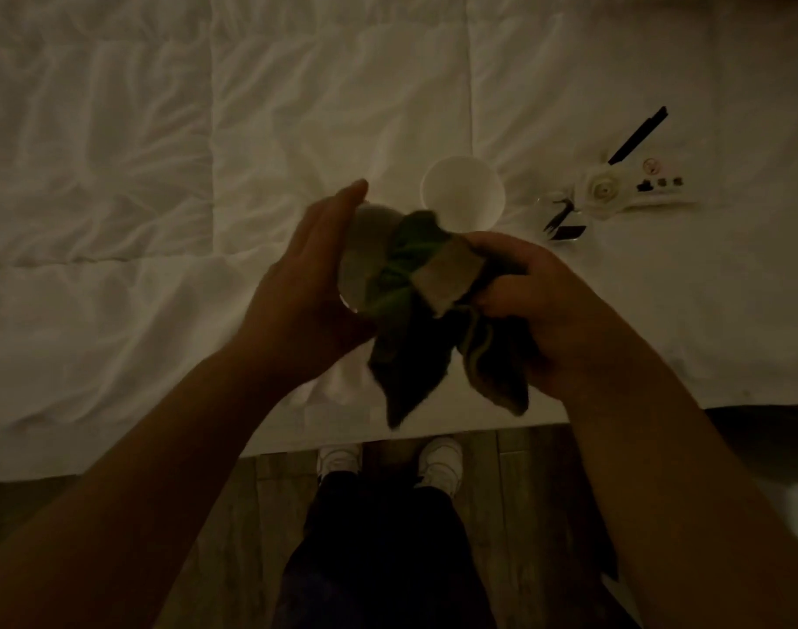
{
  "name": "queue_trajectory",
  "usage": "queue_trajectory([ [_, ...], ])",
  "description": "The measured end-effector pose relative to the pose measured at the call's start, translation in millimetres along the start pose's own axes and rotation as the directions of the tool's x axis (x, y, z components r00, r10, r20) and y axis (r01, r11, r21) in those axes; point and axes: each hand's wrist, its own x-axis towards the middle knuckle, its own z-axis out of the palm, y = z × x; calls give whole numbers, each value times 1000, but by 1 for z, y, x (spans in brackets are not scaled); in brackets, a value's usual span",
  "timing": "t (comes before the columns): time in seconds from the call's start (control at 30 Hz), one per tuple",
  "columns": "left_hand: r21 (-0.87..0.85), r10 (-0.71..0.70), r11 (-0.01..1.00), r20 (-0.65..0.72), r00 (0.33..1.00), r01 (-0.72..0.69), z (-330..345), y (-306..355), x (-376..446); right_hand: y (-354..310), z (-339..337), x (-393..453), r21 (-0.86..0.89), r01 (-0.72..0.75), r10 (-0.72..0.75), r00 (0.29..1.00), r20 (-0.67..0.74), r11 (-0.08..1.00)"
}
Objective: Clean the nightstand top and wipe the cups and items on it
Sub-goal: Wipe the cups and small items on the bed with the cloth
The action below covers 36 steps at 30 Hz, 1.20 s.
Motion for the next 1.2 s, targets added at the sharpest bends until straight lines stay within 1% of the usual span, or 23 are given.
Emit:
queue_trajectory([
  [0.03, 27, -24, 999, -45, 999, 25, 1, -3, 6, 3, -5, -6, 90, 52, -48, 998, -41, 995],
  [0.1, 78, -54, 995, -134, 990, 64, 4, -11, 19, 12, -14, -16, 212, 95, -66, 988, -140, 973],
  [0.13, 98, -55, 993, -161, 985, 71, 6, -15, 27, 18, -18, -20, 236, 94, -54, 984, -171, 967],
  [0.23, 150, -80, 982, -213, 974, 114, 9, -31, 46, 29, -22, -31, 188, 56, -16, 979, -205, 981],
  [0.3, 155, -136, 973, -215, 967, 171, 15, -40, 56, 31, -26, -37, 174, 64, -24, 975, -222, 983],
  [0.4, 127, -274, 949, -131, 953, 290, 24, -47, 64, 32, -31, -42, 221, 90, -30, 965, -262, 971],
  [0.47, 199, -332, 914, -131, 934, 353, 28, -43, 65, 32, -34, -43, 287, 124, -37, 956, -291, 950],
  [0.5, 271, -297, 902, -174, 939, 335, 29, -36, 65, 32, -36, -44, 326, 148, -44, 951, -305, 934],
  [0.57, 370, -118, 907, -228, 966, 199, 36, -13, 65, 34, -40, -46, 397, 181, -44, 943, -330, 900],
  [0.6, 385, -38, 916, -203, 978, 116, 42, -2, 68, 35, -42, -47, 421, 191, -38, 937, -346, 887],
  [0.63, 386, 12, 922, -141, 990, 43, 51, 8, 73, 36, -44, -48, 441, 205, -34, 930, -365, 874],
  [0.67, 373, 23, 928, -56, 998, 0, 60, 17, 80, 38, -47, -49, 458, 222, -34, 923, -384, 861],
  [0.73, 361, -29, 933, 109, 994, -12, 78, 30, 95, 39, -50, -52, 486, 265, -53, 912, -407, 833],
  [0.8, 434, -84, 901, 224, 971, -22, 91, 33, 108, 38, -51, -54, 490, 294, -79, 907, -413, 820],
  [0.87, 511, -122, 859, 279, 952, -40, 91, 32, 118, 38, -48, -56, 436, 320, -106, 888, -448, 841],
  [0.9, 502, -149, 864, 286, 947, -16, 86, 31, 120, 38, -45, -55, 386, 348, -133, 864, -486, 854],
  [0.97, 374, -215, 922, 281, 935, 100, 73, 33, 114, 39, -34, -50, 217, 419, -241, 796, -556, 882],
  [1.0, 268, -230, 951, 276, 933, 155, 66, 36, 106, 39, -27, -47, 82, 431, -308, 753, -582, 899],
  [1.03, 166, -208, 972, 270, 940, 168, 59, 39, 95, 38, -19, -43, -83, 414, -378, 708, -597, 907],
  [1.07, 90, -153, 987, 271, 950, 133, 53, 44, 84, 37, -13, -38, -262, 371, -452, 671, -587, 891],
  [1.13, -34, -4, 999, 296, 955, 15, 44, 52, 62, 36, -3, -27, -585, 259, -589, 644, -489, 769],
  [1.17, -110, 34, 994, 310, 950, 0, 42, 54, 54, 34, -1, -22, -682, 224, -635, 635, -440, 696],
  [1.2, -190, 25, 981, 328, 944, 40, 40, 57, 47, 31, -2, -17, -719, 206, -654, 626, -425, 664],
])
